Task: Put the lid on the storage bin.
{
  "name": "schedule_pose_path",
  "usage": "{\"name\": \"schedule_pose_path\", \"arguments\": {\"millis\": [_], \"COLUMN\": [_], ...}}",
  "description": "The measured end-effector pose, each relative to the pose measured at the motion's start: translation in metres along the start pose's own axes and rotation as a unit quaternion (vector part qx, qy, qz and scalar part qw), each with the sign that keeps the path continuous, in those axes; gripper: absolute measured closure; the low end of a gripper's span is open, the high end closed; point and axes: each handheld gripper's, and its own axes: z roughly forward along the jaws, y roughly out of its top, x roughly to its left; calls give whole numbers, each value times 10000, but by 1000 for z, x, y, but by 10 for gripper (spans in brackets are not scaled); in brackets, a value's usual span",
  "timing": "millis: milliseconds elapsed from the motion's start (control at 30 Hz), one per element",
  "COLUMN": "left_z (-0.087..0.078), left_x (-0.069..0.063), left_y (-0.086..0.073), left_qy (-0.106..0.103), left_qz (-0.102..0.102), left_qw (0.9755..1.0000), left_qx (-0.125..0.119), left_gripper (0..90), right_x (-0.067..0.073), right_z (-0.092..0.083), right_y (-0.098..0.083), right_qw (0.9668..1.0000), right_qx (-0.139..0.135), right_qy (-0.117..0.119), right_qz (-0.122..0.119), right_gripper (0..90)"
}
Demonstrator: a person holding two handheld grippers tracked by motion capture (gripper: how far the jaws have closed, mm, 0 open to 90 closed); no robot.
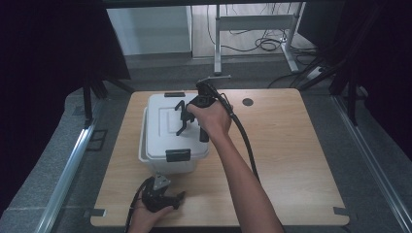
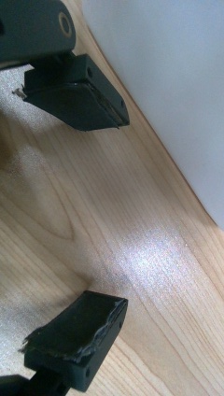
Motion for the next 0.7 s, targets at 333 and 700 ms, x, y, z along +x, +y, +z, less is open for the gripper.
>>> {"name": "schedule_pose_path", "arguments": {"millis": [333, 700], "left_z": [0, 0], "left_x": [0, 0], "left_y": [0, 1], "left_qy": [1, -12], "left_qz": [50, 39], "left_qw": [10000, 10000], "left_qx": [28, 14], "left_gripper": [120, 120], "right_x": [10, 12], "right_z": [14, 30], "right_y": [2, 4], "right_qw": [10000, 9997], "right_qx": [70, 117], "right_qy": [-46, -106], "right_qz": [39, 169], "right_gripper": [848, 848]}}
